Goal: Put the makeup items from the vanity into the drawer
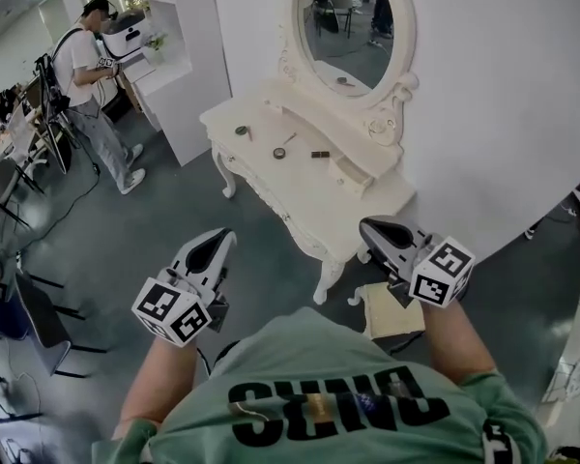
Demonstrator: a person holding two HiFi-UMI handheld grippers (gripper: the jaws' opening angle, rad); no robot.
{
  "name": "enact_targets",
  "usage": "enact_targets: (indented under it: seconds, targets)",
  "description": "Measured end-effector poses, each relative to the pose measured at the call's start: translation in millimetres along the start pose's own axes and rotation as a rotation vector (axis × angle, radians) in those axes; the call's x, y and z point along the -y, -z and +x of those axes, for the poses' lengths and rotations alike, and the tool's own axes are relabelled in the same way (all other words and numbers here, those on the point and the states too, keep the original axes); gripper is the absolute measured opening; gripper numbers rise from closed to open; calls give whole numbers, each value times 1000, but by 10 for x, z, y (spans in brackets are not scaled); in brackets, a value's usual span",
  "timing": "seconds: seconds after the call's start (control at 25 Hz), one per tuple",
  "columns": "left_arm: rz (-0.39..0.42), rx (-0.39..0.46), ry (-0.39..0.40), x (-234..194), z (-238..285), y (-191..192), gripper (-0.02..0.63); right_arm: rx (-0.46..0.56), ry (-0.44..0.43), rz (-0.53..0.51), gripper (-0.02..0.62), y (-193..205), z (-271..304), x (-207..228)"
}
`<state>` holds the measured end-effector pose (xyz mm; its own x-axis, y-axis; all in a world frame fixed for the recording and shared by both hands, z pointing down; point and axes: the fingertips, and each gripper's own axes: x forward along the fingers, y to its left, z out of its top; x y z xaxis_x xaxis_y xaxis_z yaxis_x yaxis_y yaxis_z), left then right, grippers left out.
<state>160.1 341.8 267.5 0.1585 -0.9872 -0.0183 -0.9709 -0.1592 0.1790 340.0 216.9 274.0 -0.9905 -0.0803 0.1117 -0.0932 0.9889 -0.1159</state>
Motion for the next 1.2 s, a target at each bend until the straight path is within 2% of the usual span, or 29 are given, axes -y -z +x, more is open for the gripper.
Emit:
enact_targets:
  seconds: [0.12,0.24,0.4,0.56,0.72,0.88,1.0,1.2]
  targets:
    - [-16,-19,-9,-130,109,107,8,-11,-28,10,11,59,234,158]
    - [-38,-31,-27,-514,148,175,8,-28,-62,25,11,115,659,289]
    - [-71,-25,-50,-1445,338,276,8,-21,-70,38,11,152,1470,607]
    - [-78,-43,4,-2537,742,301,8,-25,-31,30,11,79,2486,954]
    - [-54,-92,89,-3524,1274,39,8,-42,12,52,11,-156,3451,1304]
    - [-11,-105,135,-4265,1752,-227,8,-42,45,51,11,-368,4109,1667]
    - [-21,-108,162,-4603,2135,-302,8,-64,80,70,11,-387,4348,1981]
    - [-27,-122,182,-4821,2680,-166,8,-88,128,100,11,-338,4480,2545]
